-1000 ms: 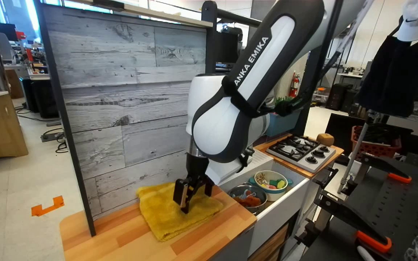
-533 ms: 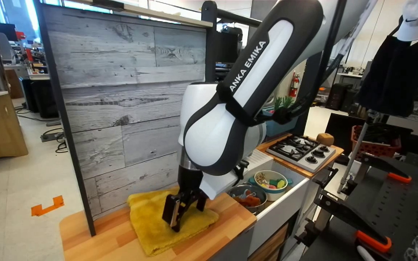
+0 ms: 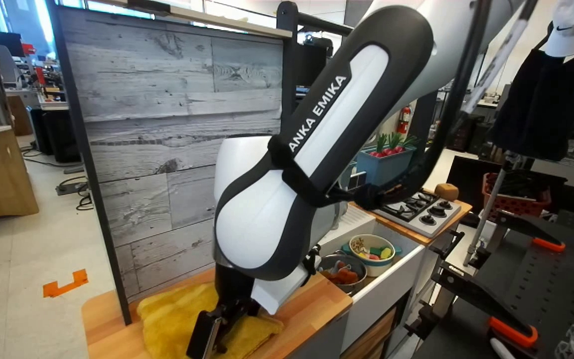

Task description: Pick up the plush toys from the counter and stove and put them in the pots, then wipe the counter with the towel

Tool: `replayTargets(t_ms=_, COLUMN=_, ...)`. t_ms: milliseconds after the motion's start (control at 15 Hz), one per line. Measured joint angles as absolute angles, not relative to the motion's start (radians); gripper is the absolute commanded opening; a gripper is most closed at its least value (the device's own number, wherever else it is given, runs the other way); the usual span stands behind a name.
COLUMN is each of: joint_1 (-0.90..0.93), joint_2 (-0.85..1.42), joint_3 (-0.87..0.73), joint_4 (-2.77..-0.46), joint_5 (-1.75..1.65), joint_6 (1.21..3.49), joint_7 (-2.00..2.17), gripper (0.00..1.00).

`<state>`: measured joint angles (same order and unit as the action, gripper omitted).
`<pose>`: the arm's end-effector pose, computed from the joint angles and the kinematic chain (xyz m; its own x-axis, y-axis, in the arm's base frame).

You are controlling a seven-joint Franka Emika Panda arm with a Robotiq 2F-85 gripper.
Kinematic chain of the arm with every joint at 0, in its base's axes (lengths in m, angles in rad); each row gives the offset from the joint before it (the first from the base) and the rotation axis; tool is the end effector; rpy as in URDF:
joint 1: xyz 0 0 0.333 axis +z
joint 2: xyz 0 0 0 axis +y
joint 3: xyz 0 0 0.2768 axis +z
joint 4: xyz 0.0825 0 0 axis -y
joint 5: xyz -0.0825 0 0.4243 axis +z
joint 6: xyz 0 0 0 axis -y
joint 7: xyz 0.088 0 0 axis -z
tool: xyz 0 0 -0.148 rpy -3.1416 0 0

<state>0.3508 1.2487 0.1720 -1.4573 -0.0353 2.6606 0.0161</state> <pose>0.5436 0.3204 -0.1500 0.9094 0.4142 -0.0379 0.4049 -0.9025 -0.1468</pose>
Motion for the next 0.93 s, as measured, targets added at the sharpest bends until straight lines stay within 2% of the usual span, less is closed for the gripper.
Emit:
replayTargets(t_ms=333, joint_1=0.420, joint_2=1.253, joint_3=0.142, joint_4=-1.435, joint_5=-0.055, joint_6=2.655, joint_7=0.019, gripper=1.00)
replayTargets(t_ms=733, joint_1=0.398, joint_2=1.156, joint_3=-0.074, joint_4=-1.506, joint_5=-0.075, joint_6=2.621, joint_7=0.110, gripper=1.00)
replayTargets(t_ms=933, joint_1=0.345, joint_2=1.141, joint_3=-0.050, joint_4=-1.517, joint_5=-0.075, joint_6=2.607, joint_7=0.109, gripper=1.00)
